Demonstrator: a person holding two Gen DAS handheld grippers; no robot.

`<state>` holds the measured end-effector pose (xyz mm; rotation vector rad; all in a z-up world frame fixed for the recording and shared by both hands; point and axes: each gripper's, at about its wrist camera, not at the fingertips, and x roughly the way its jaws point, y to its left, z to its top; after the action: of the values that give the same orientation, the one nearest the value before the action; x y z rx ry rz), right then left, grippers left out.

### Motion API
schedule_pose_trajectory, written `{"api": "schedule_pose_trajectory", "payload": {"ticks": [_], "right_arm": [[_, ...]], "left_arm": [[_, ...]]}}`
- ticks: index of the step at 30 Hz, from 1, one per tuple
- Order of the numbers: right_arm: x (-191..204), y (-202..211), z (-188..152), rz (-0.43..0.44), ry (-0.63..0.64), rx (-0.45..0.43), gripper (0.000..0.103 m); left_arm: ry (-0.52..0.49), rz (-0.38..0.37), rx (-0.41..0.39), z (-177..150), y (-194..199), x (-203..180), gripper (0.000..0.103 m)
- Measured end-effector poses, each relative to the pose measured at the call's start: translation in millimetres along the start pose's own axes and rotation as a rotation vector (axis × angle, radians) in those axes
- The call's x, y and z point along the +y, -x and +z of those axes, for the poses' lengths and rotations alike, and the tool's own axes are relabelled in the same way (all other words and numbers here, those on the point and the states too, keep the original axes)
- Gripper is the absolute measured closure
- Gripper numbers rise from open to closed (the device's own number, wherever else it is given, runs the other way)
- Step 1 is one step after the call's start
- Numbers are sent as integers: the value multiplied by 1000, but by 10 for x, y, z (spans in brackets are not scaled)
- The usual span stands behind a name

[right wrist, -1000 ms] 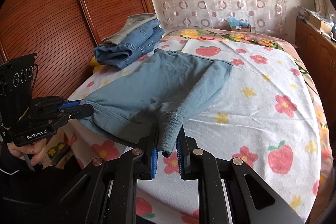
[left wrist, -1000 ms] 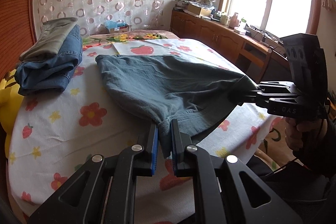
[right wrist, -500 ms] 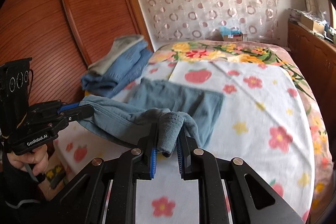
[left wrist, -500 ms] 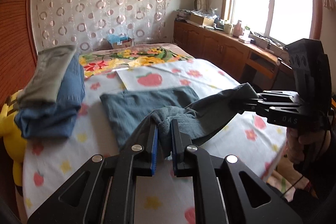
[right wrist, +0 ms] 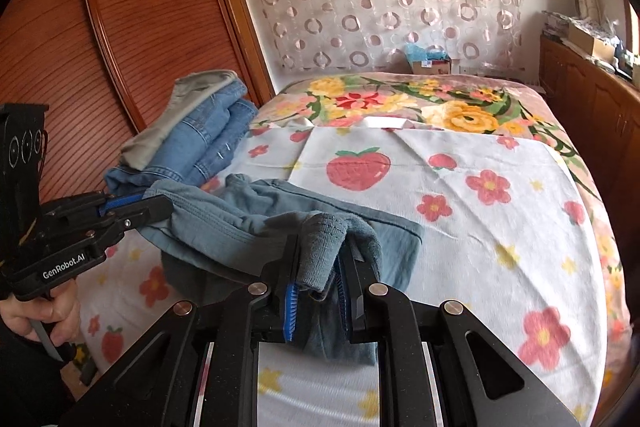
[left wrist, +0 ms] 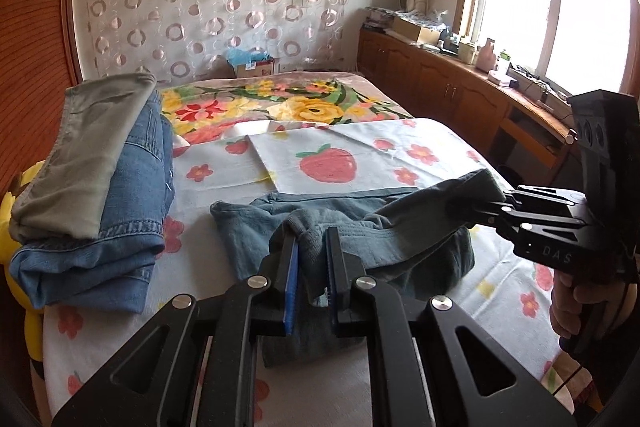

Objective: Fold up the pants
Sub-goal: 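Fold the hem over toward the waistband with the right gripper and lower it, then open the right gripper and withdraw from the folded shorts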

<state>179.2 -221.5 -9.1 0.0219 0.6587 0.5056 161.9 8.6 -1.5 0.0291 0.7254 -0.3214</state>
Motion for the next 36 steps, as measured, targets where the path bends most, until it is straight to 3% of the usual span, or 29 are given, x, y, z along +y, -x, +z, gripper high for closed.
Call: {"api": "schedule_pose_trajectory", "payload": {"ticks": [5, 9, 14, 16, 19, 28, 36], "right_arm": [[-11, -80, 56, 2, 18, 8, 82], [-27, -101, 108, 0, 44, 11, 66], [-54, -64, 77, -19, 55, -11, 63], [-65, -42, 47, -23, 61, -15, 63], [-82, -13, -13, -32, 86, -5, 61], [-137, 21, -252, -72, 189, 80, 54], [-189, -110, -243, -97, 199, 140, 53]], "left_arm": [[14, 24, 12, 2, -51, 56, 84], [30, 31, -24, 0, 23, 119, 58], [26, 29, -10, -38, 29, 158, 53], [23, 23, -1, -93, 15, 164, 37], [21, 13, 16, -202, -8, 161, 29], [-28, 51, 133, -473, -258, 195, 29], [-7, 42, 170, -285, -521, 192, 29]]}}
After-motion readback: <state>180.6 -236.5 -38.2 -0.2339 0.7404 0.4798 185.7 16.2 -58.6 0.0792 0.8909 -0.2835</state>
